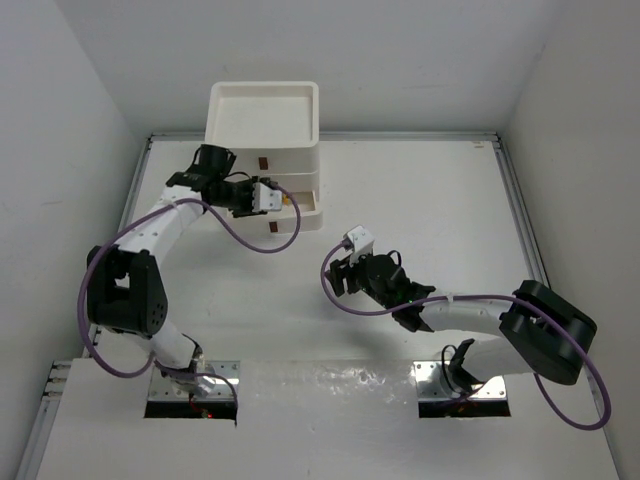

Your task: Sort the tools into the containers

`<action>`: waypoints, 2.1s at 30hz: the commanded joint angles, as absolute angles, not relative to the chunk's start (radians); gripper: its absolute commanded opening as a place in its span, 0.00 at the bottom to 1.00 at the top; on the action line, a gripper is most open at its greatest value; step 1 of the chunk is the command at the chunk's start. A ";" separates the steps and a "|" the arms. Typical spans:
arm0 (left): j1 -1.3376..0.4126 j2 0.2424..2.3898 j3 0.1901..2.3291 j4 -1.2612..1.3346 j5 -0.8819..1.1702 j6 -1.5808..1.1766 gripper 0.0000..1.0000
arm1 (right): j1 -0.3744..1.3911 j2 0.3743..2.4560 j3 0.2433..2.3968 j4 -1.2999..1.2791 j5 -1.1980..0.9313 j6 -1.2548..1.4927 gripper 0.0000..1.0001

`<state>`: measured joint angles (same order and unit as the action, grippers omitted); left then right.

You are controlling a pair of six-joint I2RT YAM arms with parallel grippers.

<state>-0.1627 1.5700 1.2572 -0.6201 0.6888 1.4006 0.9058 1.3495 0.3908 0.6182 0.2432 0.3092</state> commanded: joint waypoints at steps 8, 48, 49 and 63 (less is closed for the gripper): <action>-0.167 1.632 1.318 -0.704 0.818 1.717 0.00 | 0.911 1.393 0.417 0.641 0.255 0.295 0.65; -0.167 2.022 1.512 -0.704 0.623 1.615 0.36 | 0.913 1.457 0.423 0.687 0.183 0.348 0.65; -0.167 2.023 1.516 -0.704 0.623 1.611 0.38 | 0.913 1.460 0.426 0.686 0.181 0.348 0.65; -0.167 1.973 1.486 -0.658 0.635 1.554 0.66 | 0.914 1.477 0.457 0.657 0.161 0.347 0.65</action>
